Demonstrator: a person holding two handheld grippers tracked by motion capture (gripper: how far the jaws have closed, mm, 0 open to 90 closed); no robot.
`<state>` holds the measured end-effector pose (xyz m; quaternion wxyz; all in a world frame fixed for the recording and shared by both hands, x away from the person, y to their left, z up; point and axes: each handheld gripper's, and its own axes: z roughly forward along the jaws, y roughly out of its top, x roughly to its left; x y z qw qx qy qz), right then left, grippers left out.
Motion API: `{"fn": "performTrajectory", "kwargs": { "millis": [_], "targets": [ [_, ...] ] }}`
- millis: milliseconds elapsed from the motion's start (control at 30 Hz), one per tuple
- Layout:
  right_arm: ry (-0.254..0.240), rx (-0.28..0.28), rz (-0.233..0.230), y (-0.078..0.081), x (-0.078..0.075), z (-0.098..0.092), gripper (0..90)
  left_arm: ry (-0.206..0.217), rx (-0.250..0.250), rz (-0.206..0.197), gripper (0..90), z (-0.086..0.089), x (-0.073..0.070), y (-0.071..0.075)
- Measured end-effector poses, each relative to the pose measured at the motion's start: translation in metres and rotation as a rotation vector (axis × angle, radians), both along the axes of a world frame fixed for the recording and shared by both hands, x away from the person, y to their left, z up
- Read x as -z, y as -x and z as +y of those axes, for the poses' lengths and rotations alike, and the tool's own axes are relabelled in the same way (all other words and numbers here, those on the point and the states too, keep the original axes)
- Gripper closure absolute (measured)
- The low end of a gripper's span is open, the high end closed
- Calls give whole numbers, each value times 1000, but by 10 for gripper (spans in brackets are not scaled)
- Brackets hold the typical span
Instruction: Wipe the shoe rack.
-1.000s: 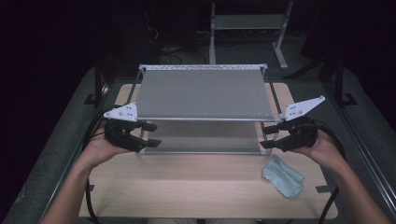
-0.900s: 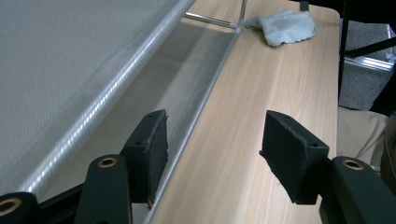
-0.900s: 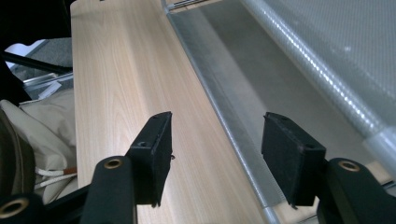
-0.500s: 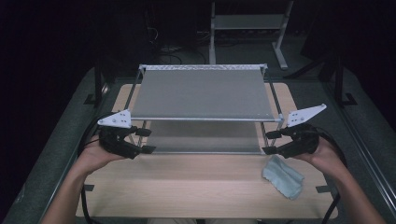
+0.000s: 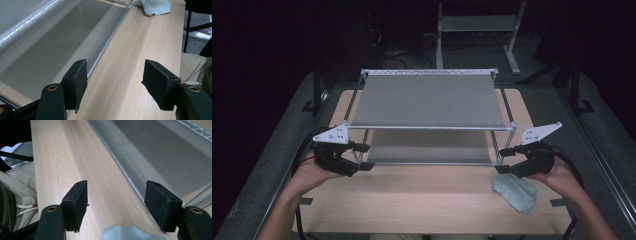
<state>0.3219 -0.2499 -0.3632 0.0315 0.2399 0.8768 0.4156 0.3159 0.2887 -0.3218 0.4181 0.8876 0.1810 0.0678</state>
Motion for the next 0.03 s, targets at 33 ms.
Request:
{"fn": "performTrajectory", "kwargs": {
  "millis": [33],
  "targets": [
    [1, 1, -1, 1, 1, 0, 347, 2, -2, 1, 358, 0, 1, 1]
  ]
}}
